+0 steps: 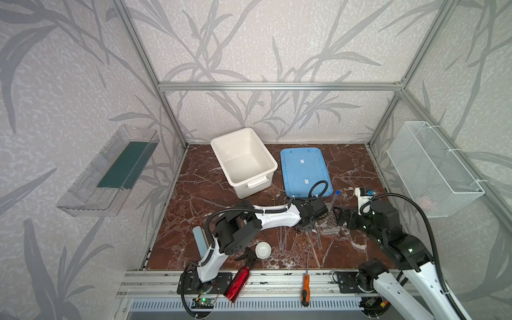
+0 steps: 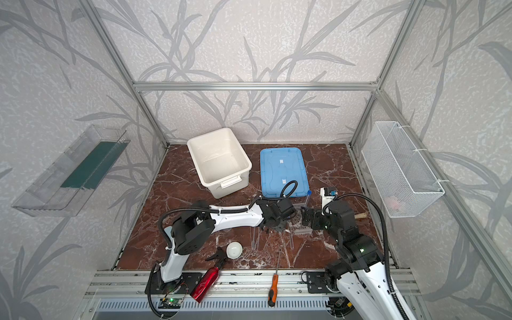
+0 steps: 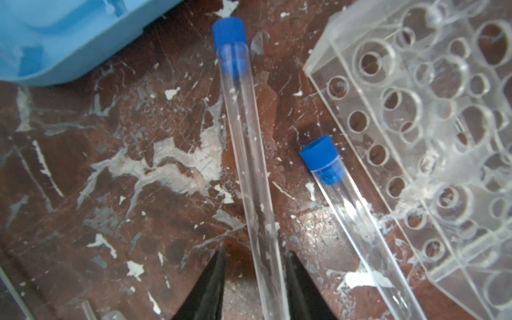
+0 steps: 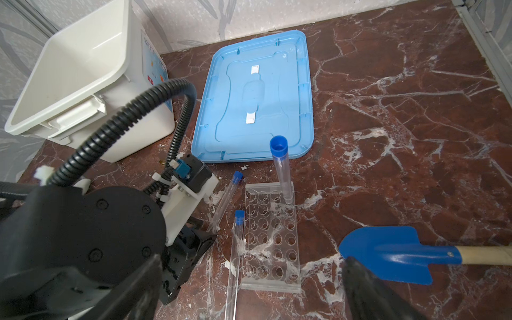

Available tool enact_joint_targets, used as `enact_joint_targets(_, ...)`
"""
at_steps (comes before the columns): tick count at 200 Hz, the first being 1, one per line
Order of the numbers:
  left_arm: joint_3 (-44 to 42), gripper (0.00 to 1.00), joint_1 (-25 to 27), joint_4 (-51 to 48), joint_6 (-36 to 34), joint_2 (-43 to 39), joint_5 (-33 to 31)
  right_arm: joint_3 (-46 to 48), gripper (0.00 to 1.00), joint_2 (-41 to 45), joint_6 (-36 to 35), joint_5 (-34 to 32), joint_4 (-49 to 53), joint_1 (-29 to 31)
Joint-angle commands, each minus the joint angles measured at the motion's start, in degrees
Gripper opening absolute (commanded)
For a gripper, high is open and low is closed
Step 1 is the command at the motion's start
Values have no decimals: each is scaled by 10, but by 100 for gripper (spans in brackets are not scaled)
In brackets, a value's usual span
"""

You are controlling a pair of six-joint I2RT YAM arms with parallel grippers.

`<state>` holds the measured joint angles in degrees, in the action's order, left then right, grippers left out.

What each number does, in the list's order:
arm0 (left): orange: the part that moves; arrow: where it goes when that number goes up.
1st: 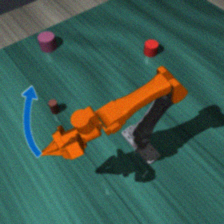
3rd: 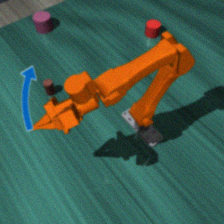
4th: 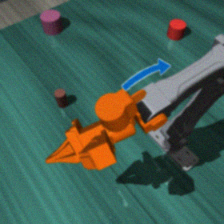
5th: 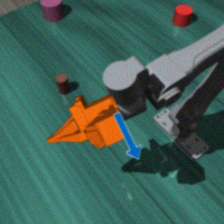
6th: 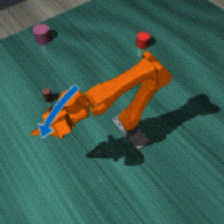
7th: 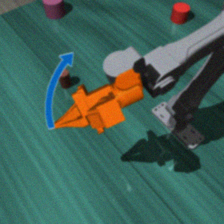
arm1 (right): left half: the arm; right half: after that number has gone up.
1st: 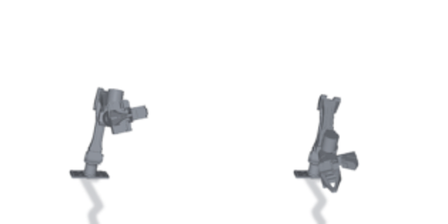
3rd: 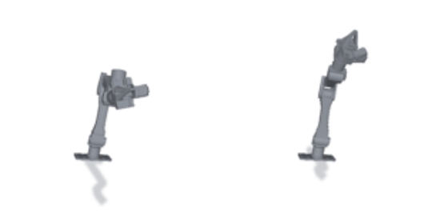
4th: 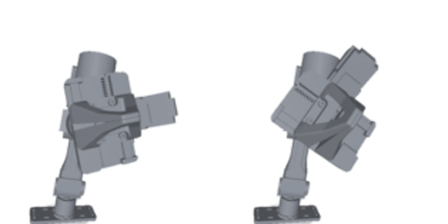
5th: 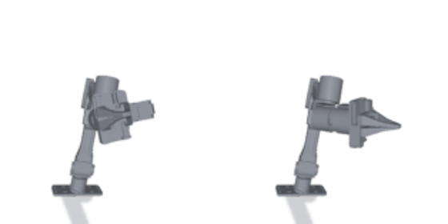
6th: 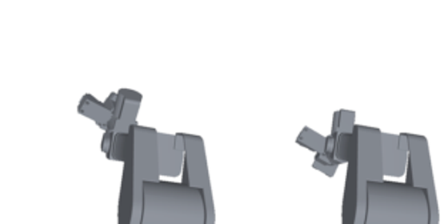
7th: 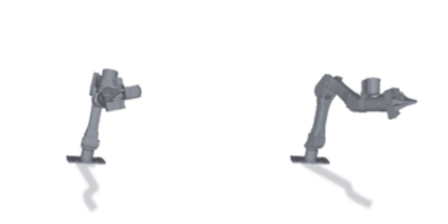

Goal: Organize the chemistry lab equipment

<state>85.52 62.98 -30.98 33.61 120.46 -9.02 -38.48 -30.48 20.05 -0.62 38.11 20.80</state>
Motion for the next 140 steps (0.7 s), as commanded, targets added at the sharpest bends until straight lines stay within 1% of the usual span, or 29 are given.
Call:
enact_joint_targets(1, 0, 31, -2, -29, 0, 11, -18, 6, 99, 1, -4, -7, 3, 1)
enact_joint_targets(12, -12, 30, -1, -27, 5, 4, -16, 8, 99, 0, -6, -6, 0, 1)
enact_joint_targets(47, -67, 22, -2, -15, 22, -36, 2, 9, 99, -10, -11, -3, -3, 2)
enact_joint_targets(84, -112, 21, 1, -24, 47, -82, 27, 11, 99, -10, -11, -2, -5, 1)
enact_joint_targets(116, -142, 22, 10, -16, 75, -99, 93, 12, 99, -10, -11, -5, -7, 1)
enact_joint_targets(125, -141, 22, 13, -18, 73, -95, 95, 12, 99, -11, -12, -5, -8, 1)
enact_joint_targets(140, -128, 24, 16, -39, 67, -89, 80, 12, 99, -11, -12, -5, -8, 1)
